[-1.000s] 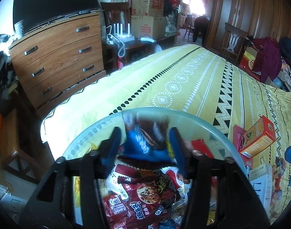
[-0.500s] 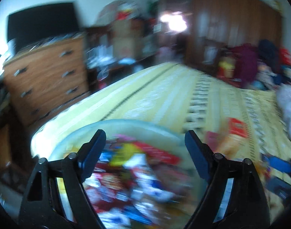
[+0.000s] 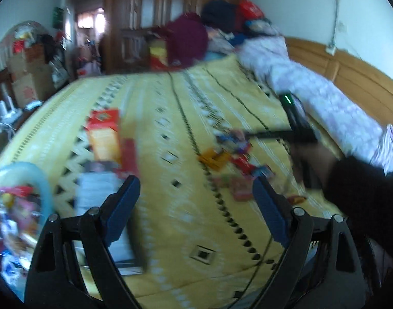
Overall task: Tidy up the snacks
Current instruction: 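Move both tools back over the snacks on the bed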
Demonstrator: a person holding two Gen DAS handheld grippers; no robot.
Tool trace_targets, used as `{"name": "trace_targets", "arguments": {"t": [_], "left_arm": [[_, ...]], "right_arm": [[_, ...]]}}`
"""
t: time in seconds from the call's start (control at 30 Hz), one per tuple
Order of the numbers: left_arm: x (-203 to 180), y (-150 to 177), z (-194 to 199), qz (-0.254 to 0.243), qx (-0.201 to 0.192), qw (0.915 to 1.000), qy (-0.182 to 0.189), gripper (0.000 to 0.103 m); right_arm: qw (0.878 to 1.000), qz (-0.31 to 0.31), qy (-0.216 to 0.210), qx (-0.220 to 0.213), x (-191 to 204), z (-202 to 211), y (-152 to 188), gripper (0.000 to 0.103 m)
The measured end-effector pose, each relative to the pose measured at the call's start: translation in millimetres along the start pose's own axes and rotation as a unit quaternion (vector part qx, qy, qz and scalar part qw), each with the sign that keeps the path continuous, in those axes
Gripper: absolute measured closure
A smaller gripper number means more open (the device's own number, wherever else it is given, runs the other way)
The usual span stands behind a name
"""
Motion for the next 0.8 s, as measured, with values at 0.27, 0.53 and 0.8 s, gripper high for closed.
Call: {"name": "trace_targets", "arguments": {"t": [0.27,0.53,0.8], "left_arm": [[13.0,22.4,-63.6,0.063,0.053,0.9966,0.008,0.014],[15.7,30.9,-65.7,0.065,0.056,0.9963,-0.002,0.013],[12.6,37.4,-43.9,0.072,0.050,0.9961,-0.004,0.013]], "right_arm": [[0.998,0.015,0.052,0.042,-61.7,-114.2,-83.9,0.045],[0.993,0.057,-0.005,0.104,-21.8,-187.1,-79.7,0.040],[0.961,0.209,-0.096,0.155,83.6,-121.4,23.7,0.030]]}}
Point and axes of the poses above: each gripper's, at about its wrist camera, not at the fingertips, and z roughly against the way its jaws point, x to its left, y to its underside, the point moved 4 cm from there along -z, roughly the way its jaws point, and after that the axes turned 14 degrees about y, right-handed, at the moved point
